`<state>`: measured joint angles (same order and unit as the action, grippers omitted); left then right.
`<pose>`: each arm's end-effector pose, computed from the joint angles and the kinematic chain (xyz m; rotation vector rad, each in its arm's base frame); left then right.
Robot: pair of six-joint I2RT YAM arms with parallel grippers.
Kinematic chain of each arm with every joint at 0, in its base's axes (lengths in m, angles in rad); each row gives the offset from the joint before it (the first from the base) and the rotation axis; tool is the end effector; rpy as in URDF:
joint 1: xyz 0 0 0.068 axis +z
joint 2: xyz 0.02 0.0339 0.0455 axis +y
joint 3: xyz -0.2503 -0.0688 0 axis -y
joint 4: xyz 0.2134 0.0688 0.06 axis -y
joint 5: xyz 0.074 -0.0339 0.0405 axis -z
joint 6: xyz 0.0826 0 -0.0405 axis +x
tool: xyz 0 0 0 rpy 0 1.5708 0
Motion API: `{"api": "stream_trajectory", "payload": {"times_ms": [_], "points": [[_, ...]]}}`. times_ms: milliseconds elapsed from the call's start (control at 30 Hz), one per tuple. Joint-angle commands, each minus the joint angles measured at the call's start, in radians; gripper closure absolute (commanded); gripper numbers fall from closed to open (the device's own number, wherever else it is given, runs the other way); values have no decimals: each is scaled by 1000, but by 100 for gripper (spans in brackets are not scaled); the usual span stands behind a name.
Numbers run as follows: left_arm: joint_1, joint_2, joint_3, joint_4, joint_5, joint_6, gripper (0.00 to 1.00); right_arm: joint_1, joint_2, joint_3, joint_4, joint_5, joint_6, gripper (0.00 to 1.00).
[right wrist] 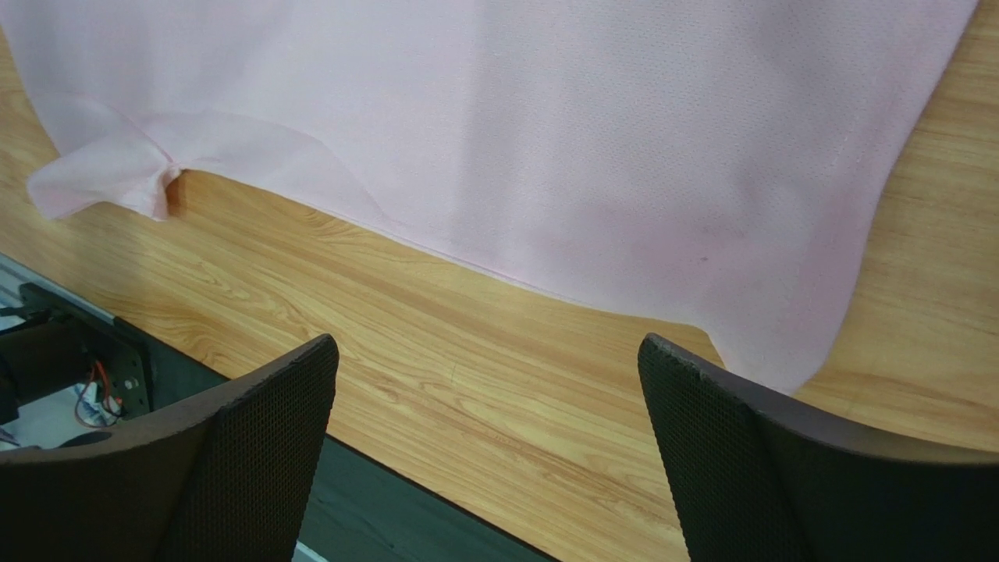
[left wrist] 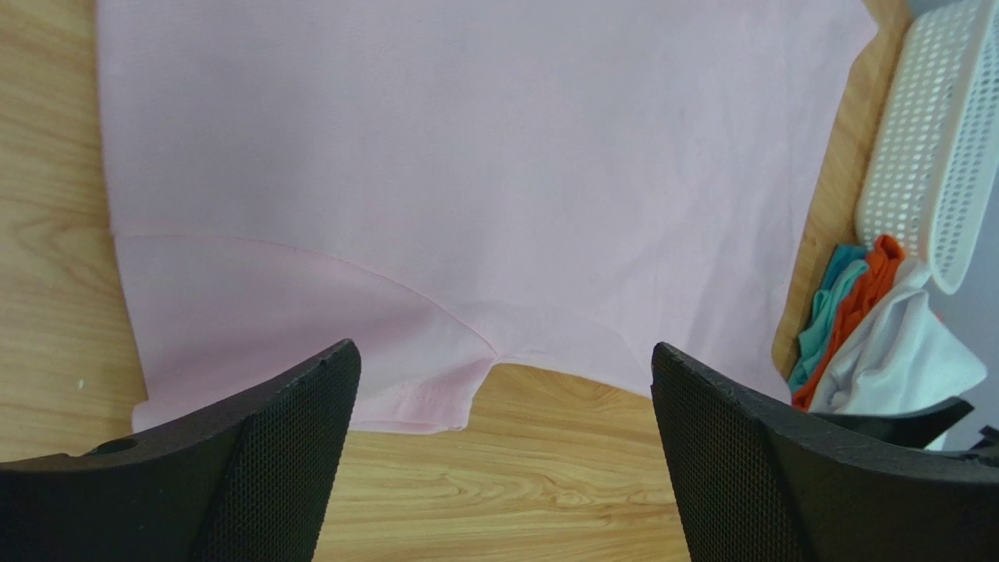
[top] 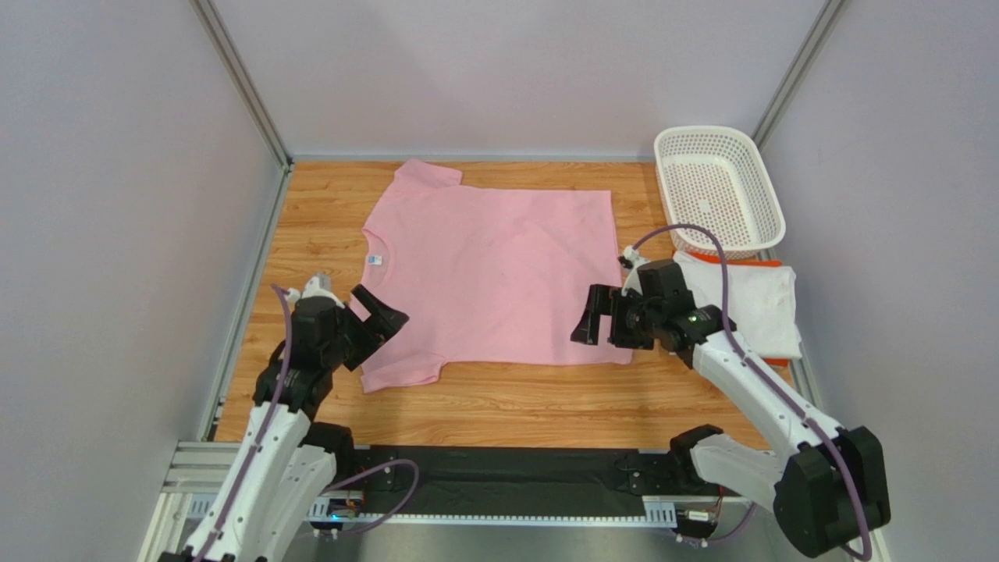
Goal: Fold and stack the t-shirts
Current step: Flatten the tshirt out
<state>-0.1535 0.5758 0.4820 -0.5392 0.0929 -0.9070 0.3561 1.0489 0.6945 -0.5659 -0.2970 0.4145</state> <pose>0.1511 -0.0311 0.1971 -0.7916 2.1473 -0.6779 0.1873 0.0955 0.1910 -0.0545 2.5673 0.6806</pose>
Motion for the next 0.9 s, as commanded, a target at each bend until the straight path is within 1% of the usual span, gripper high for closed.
{"api": "stream_trajectory", "payload": {"times_ms": [0,67,100,133,200,333,500,600,767,867], "points": [[6,163,55,125,119,114,0,27,97,27,82,90,13,0],[6,253,50,146,148,115,0,29,155,1,118,105,24,0],[6,298,38,168,154,120,0,29,174,-7,132,139,41,0],[6,299,30,174,157,125,0,29,193,-7,126,160,59,0],[6,347,15,182,157,129,0,29,232,-24,123,173,76,0],[6,386,-43,193,162,120,0,29,229,-78,124,193,92,0],[6,392,-72,153,123,112,0,29,185,-148,110,188,107,0],[6,384,-69,101,99,114,0,29,162,-170,107,185,99,0],[6,349,-63,1,47,94,0,24,91,-156,90,176,87,0],[6,290,-65,-48,53,63,0,27,48,-129,75,173,84,0]]}}
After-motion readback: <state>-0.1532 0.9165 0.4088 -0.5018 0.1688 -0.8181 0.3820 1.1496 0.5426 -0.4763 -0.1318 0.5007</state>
